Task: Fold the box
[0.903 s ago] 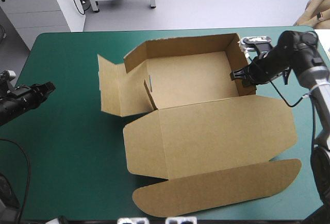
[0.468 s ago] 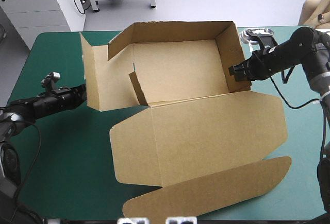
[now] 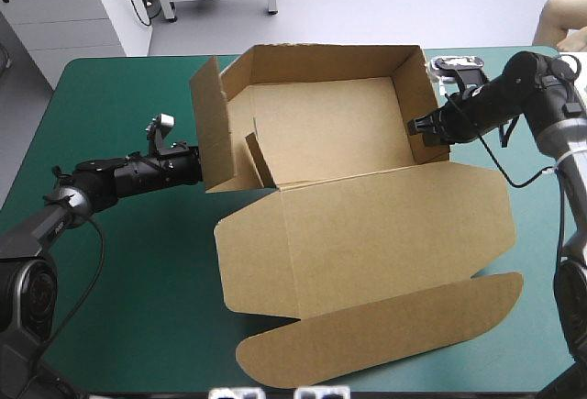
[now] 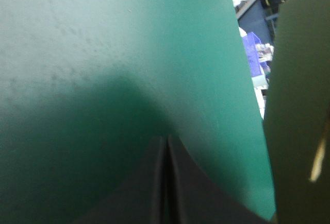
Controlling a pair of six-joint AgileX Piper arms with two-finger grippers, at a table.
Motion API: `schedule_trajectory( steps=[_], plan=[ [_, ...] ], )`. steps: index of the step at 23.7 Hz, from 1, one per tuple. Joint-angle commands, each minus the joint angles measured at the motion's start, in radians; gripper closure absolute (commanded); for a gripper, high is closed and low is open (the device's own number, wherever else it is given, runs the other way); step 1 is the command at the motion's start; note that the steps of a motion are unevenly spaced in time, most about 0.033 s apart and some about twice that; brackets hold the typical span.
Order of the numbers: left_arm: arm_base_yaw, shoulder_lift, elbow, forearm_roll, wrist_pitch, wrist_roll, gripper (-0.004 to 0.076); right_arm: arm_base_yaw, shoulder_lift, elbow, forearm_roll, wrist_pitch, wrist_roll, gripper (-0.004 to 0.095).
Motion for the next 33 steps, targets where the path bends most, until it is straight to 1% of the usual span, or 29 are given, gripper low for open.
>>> schedule_trajectory(
  steps=[1, 9, 12, 16, 19, 21, 22, 23, 24, 25, 27, 28, 30, 33],
  plan=[
    [-0.031, -0.056, -0.057, -0.070, 0.089, -0.024, 0.0732, -0.002, -0.022, -0.030, -0.005, -0.040, 0.023, 0.0924],
    [-0.039, -0.148, -0.083, -0.072, 0.091, -0.062, 0.0732, -0.002, -0.005, -0.030, -0.025, -0.065, 0.035, 0.0923],
    [-0.039, -0.158, -0.085, -0.083, 0.094, -0.075, 0.0732, 0.008, -0.004, -0.030, -0.033, -0.074, 0.039, 0.0924],
    [-0.039, -0.158, -0.085, -0.075, 0.113, -0.095, 0.0732, 0.044, -0.004, -0.030, -0.042, -0.089, 0.042, 0.0923],
    [-0.039, -0.158, -0.091, -0.046, 0.103, -0.095, 0.0723, 0.069, -0.004, -0.030, -0.062, -0.092, 0.048, 0.0924],
    [-0.039, -0.158, -0.108, 0.064, 0.094, -0.095, 0.0660, 0.081, -0.004, -0.030, -0.070, -0.092, 0.053, 0.0924],
    [-0.039, -0.158, -0.112, 0.111, 0.094, -0.107, 0.0564, 0.088, -0.004, -0.030, -0.080, -0.093, 0.060, 0.0924],
    [-0.039, -0.158, -0.112, 0.111, 0.094, -0.114, 0.0514, 0.090, -0.004, -0.030, -0.080, -0.093, 0.060, 0.0924],
    [-0.039, -0.158, -0.112, 0.109, 0.101, -0.152, 0.0367, 0.094, -0.004, -0.030, -0.084, -0.093, 0.065, 0.0924],
    [-0.039, -0.158, -0.112, 0.090, 0.106, -0.185, 0.0252, 0.094, -0.004, -0.030, -0.085, -0.091, 0.065, 0.0924],
    [-0.039, -0.158, -0.112, 0.079, 0.134, -0.231, 0.0128, 0.094, -0.004, -0.030, -0.089, -0.082, 0.068, 0.0924],
    [-0.039, -0.158, -0.112, 0.079, 0.156, -0.255, 0.0114, 0.094, -0.004, -0.030, -0.098, -0.079, 0.068, 0.0924],
    [-0.039, -0.158, -0.112, 0.068, 0.199, -0.275, 0.0122, 0.094, -0.004, -0.030, -0.118, -0.073, 0.074, 0.0924],
    [-0.039, -0.158, -0.112, 0.001, 0.205, -0.275, 0.0125, 0.094, -0.004, -0.030, -0.127, -0.069, 0.076, 0.0924]
  ],
)
